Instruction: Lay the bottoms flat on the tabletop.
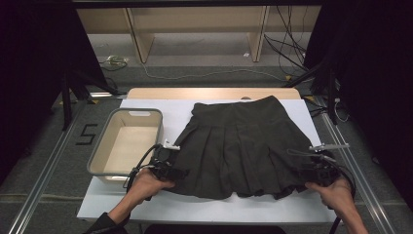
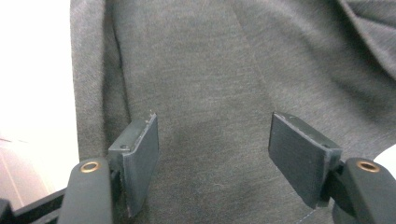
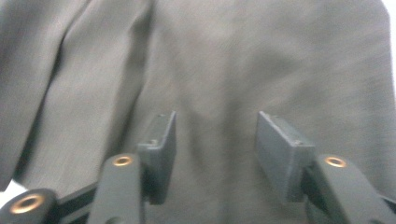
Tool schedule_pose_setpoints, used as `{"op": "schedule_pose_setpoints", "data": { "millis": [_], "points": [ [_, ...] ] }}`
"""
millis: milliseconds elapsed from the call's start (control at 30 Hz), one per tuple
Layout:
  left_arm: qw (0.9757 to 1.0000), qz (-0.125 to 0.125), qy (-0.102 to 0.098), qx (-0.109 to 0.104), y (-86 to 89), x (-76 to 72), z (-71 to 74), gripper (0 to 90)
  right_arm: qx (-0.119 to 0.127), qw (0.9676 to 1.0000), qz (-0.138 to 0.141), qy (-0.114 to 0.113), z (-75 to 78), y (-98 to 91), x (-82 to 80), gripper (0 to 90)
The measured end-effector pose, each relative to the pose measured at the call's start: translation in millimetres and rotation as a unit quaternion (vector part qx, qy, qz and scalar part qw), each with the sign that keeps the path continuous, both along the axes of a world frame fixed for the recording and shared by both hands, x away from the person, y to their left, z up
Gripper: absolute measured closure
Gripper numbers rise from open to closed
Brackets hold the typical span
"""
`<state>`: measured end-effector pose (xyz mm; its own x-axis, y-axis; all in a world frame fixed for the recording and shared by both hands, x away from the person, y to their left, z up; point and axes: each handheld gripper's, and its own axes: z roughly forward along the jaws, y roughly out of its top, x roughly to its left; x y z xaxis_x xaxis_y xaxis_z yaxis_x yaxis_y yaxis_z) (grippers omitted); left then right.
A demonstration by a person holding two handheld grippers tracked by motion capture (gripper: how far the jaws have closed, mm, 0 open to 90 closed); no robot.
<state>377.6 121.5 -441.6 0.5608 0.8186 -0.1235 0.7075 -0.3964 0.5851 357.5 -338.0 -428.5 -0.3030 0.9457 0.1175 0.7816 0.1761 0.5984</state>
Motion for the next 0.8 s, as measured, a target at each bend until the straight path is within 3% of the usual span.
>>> {"op": "schedule_pose_setpoints", "data": {
  "millis": [133, 400, 533, 667, 800],
  "points": [
    [0.9998, -0.004, 0.010, 0.014, -3.6, -0.2, -6.0, 32.3, 0.005, 0.9988, -0.039, -0.030, 6.3, -17.4, 4.8, 44.1],
    [0.9997, 0.001, 0.015, 0.021, -4.7, 1.8, -8.0, 31.6, -0.031, 0.9962, -0.081, 0.003, -9.8, -40.8, 21.0, 43.1],
    [0.9995, 0.000, 0.019, 0.027, -6.9, 2.2, -12.2, 31.2, -0.034, 0.9952, -0.090, 0.019, -16.2, -49.0, 26.2, 41.5],
    [0.9990, 0.002, 0.023, 0.038, -5.8, 4.1, -15.1, 30.6, -0.037, 0.9947, -0.091, 0.032, -21.1, -51.5, 28.6, 40.9],
    [0.9988, 0.007, 0.030, 0.038, -6.6, 3.6, -15.8, 34.3, -0.034, 0.9955, -0.084, 0.027, -20.7, -48.8, 28.1, 40.7]
  ]
}}
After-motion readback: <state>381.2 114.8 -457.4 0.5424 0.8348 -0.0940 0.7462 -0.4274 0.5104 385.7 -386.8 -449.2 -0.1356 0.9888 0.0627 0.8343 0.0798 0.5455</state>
